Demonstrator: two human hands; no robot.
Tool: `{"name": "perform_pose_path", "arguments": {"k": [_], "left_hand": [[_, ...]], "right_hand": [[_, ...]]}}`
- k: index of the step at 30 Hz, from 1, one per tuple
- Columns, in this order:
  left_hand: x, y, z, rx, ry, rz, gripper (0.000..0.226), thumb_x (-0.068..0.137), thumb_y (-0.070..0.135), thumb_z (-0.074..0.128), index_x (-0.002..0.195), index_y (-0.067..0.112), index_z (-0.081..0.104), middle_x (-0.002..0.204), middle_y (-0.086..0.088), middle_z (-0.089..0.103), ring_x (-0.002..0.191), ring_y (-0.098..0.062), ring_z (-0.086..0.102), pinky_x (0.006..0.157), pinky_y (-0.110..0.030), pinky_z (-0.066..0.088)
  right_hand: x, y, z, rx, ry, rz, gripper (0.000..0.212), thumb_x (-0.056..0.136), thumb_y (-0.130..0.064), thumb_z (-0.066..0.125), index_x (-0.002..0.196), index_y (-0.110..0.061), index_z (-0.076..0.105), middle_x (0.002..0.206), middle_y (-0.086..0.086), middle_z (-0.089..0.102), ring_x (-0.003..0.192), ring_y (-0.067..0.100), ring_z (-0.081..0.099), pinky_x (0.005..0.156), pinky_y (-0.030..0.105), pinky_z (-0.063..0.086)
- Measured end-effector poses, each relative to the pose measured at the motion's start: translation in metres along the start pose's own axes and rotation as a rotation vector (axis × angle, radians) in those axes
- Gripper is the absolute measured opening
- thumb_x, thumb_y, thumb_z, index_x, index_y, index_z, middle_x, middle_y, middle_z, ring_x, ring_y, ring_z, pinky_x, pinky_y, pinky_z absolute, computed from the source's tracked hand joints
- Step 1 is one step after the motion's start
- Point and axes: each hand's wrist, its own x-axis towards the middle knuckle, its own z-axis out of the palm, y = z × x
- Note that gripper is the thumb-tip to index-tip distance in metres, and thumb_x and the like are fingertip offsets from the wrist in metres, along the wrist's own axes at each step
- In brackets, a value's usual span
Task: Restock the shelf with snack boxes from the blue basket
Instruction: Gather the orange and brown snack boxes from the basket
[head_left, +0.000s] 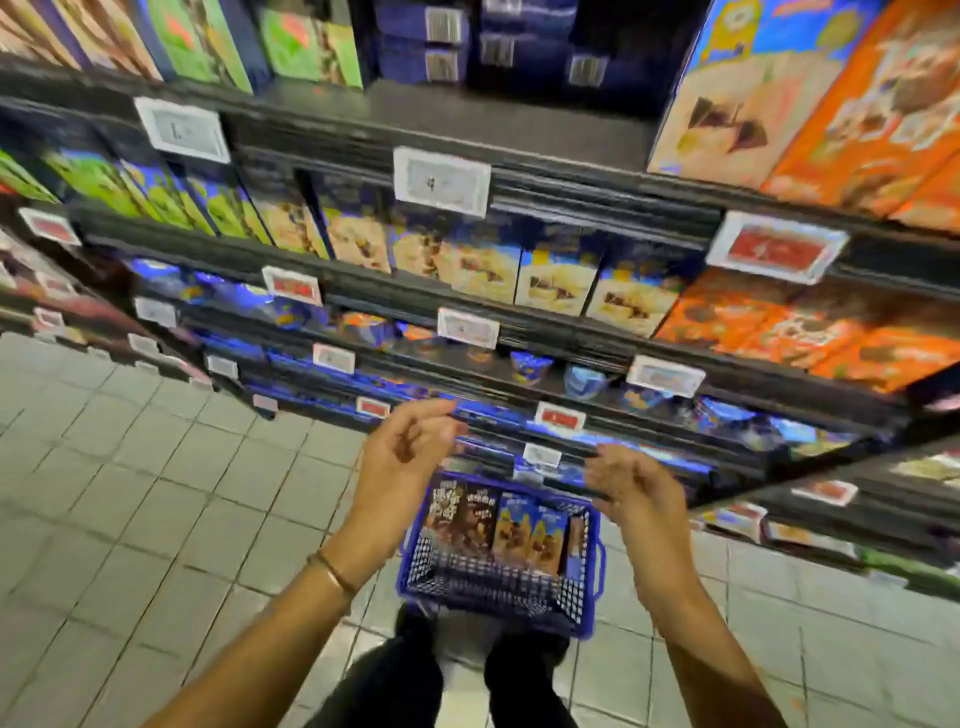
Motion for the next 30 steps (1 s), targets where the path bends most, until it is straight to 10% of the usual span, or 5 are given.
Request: {"name": "perform_pose_path", "arguments": {"k": [7, 10, 14, 26, 30], "left_hand": [[-0.027, -0.154, 0.008, 0.044, -0.025, -0.453, 0.018, 0.102, -0.008, 0.057, 0.114, -0.02, 0.063, 0.107, -0.032, 0.065, 0.101, -0.041, 0.062, 0.103, -0.062, 0.05], [-0.024, -0.221, 0.015, 0.075, 0.001, -0.537, 0.016, 0.103, -0.003, 0.059, 0.112, -0.014, 0.066, 0.108, -0.023, 0.067, 0.105, -0.039, 0.064, 0.103, -0.051, 0.052], [0.003, -0.344, 0.032, 0.142, -0.02, -0.541, 0.014, 0.106, 0.006, 0.057, 0.101, 0.001, 0.068, 0.101, -0.017, 0.071, 0.099, -0.03, 0.067, 0.101, -0.046, 0.053], [0.105, -0.605, 0.058, 0.211, -0.079, -0.368, 0.006, 0.104, 0.021, 0.064, 0.098, 0.021, 0.063, 0.075, -0.002, 0.06, 0.06, -0.019, 0.057, 0.045, -0.023, 0.045], [0.113, -0.618, 0.065, 0.208, -0.072, -0.247, 0.013, 0.1, 0.029, 0.071, 0.099, 0.026, 0.058, 0.075, 0.0, 0.058, 0.058, -0.02, 0.051, 0.055, -0.032, 0.047]], "right_hand": [[-0.022, 0.197, 0.004, -0.234, -0.018, 0.543, 0.017, 0.097, -0.028, 0.062, 0.084, -0.019, 0.068, 0.09, 0.006, 0.071, 0.082, 0.02, 0.068, 0.083, 0.042, 0.06], [-0.009, 0.268, 0.014, -0.207, 0.055, 0.549, 0.011, 0.096, -0.02, 0.067, 0.099, -0.01, 0.071, 0.087, 0.008, 0.07, 0.067, 0.01, 0.067, 0.056, 0.02, 0.053], [0.043, 0.385, 0.034, -0.263, -0.074, 0.572, 0.019, 0.1, -0.024, 0.057, 0.109, -0.011, 0.068, 0.099, 0.006, 0.066, 0.093, 0.022, 0.062, 0.085, 0.038, 0.053], [0.188, 0.615, 0.104, -0.268, 0.031, 0.17, 0.017, 0.086, -0.037, 0.078, 0.08, -0.023, 0.07, 0.068, -0.01, 0.072, 0.056, -0.01, 0.064, 0.045, 0.005, 0.04], [0.19, 0.63, 0.096, -0.182, 0.095, 0.098, 0.02, 0.081, -0.038, 0.082, 0.074, -0.026, 0.069, 0.068, -0.009, 0.071, 0.057, -0.005, 0.066, 0.052, 0.016, 0.048]]}}
